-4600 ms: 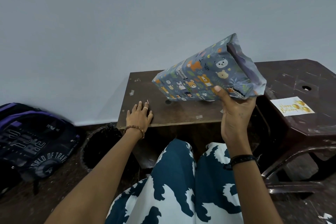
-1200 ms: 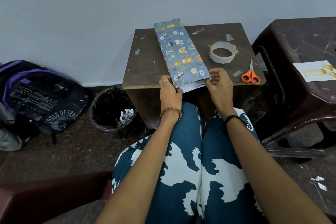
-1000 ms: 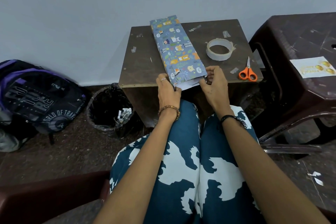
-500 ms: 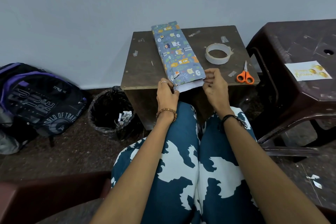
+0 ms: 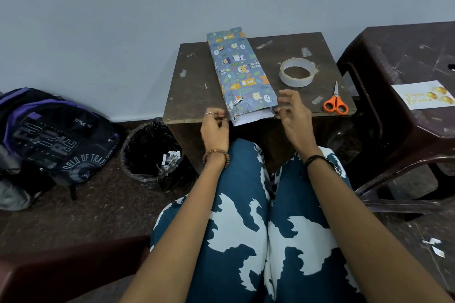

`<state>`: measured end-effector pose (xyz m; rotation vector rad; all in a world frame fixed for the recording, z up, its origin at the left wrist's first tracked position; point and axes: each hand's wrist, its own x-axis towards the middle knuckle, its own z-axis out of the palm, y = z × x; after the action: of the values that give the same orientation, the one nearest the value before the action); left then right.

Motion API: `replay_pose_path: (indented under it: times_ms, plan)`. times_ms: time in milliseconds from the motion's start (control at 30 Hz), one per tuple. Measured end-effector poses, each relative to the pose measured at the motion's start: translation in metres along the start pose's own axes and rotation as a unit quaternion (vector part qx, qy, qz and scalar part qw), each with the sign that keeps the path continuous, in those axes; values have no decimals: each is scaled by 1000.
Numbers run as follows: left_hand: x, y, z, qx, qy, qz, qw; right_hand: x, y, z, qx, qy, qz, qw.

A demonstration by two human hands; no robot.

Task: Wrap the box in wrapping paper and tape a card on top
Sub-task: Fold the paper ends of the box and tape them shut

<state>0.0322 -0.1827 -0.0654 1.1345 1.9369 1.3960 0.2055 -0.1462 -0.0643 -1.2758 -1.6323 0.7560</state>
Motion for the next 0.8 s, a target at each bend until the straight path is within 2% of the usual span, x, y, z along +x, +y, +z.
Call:
replay_pose_path:
  times_ms: [133, 400, 533, 667, 800]
  plan:
    - [3, 0, 0, -7, -1, -2, 1000, 2, 3, 1, -32, 25, 0, 999]
    - [7, 2, 3, 12, -24, 55, 998, 9, 4, 3, -99, 57, -22, 993]
    - [9, 8, 3, 67, -52, 81, 993, 14, 4, 5, -128, 65, -32, 989]
    - [12, 13, 6, 120, -28, 78, 989, 16, 6, 6, -162, 77, -50, 983]
    - [16, 11, 9, 121, -10, 83, 989, 18, 8, 9, -177, 81, -58, 979]
